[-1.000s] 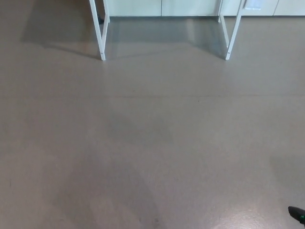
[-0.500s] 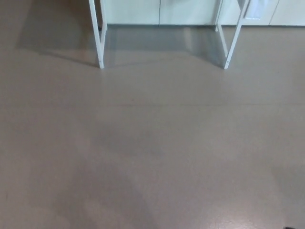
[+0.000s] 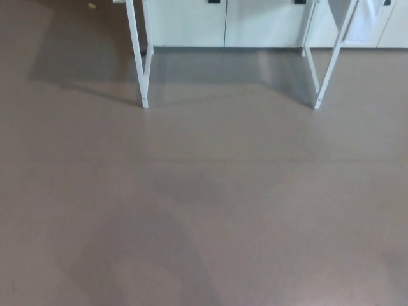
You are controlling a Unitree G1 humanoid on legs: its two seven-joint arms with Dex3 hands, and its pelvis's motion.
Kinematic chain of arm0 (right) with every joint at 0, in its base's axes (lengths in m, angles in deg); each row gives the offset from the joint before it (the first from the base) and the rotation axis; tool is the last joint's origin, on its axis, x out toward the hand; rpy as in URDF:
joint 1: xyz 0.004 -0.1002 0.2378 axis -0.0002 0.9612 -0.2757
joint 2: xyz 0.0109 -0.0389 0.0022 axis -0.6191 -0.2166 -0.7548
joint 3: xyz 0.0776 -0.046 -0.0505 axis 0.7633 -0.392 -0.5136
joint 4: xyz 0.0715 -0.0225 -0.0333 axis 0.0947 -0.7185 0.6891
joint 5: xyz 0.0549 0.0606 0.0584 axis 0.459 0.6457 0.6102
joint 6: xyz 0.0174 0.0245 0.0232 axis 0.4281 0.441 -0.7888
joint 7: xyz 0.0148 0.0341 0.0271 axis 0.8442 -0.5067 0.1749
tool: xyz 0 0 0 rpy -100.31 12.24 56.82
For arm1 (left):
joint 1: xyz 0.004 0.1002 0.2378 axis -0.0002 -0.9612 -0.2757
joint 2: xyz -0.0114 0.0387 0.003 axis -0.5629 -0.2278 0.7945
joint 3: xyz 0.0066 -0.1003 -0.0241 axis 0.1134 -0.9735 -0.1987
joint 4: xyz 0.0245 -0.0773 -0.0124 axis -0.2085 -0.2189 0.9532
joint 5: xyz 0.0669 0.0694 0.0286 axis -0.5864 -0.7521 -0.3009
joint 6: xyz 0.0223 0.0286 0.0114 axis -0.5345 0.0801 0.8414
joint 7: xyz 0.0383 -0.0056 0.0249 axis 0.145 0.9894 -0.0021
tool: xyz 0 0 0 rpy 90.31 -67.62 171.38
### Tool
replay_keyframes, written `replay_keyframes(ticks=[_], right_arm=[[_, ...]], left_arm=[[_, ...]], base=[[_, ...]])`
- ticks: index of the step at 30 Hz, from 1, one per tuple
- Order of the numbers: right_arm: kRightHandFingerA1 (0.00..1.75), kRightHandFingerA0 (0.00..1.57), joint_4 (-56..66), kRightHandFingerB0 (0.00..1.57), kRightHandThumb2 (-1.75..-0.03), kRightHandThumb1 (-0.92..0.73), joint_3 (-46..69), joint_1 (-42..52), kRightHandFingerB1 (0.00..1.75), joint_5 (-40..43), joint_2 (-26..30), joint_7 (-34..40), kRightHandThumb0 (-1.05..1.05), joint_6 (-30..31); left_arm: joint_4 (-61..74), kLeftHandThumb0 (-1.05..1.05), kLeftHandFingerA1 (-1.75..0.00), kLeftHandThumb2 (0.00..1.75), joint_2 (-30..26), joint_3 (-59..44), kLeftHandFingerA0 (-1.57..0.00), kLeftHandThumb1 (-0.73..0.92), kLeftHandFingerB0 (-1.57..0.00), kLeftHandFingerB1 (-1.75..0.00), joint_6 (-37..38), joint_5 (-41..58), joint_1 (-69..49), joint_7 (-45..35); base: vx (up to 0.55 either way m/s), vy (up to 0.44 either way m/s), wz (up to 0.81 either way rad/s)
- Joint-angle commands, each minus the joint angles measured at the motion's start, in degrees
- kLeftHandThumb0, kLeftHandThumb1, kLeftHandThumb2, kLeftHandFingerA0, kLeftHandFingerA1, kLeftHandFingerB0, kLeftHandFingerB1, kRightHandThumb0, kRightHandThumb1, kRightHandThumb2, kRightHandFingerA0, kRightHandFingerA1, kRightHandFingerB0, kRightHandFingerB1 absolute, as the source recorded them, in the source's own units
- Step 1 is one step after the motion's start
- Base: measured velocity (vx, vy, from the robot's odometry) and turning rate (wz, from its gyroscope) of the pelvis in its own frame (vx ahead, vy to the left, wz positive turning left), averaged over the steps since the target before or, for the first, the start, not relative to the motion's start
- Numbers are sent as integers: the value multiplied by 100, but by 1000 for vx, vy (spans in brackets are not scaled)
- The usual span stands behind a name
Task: The robot walk towards a table in front and uses its left hand to pick up the pot from the base and places it on the table
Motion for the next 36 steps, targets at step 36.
replay_keyframes(ticks=[36], right_arm=[[57, 31, 105, 11, -91, -50, -137, 63, 47, -153, 140, 118, -11, -6]], left_arm=[[69, -2, -54, 86, -55, -46, -27, 41, -14, -48, 303, 72, -143, -77]], base=[[282, -1, 8]])
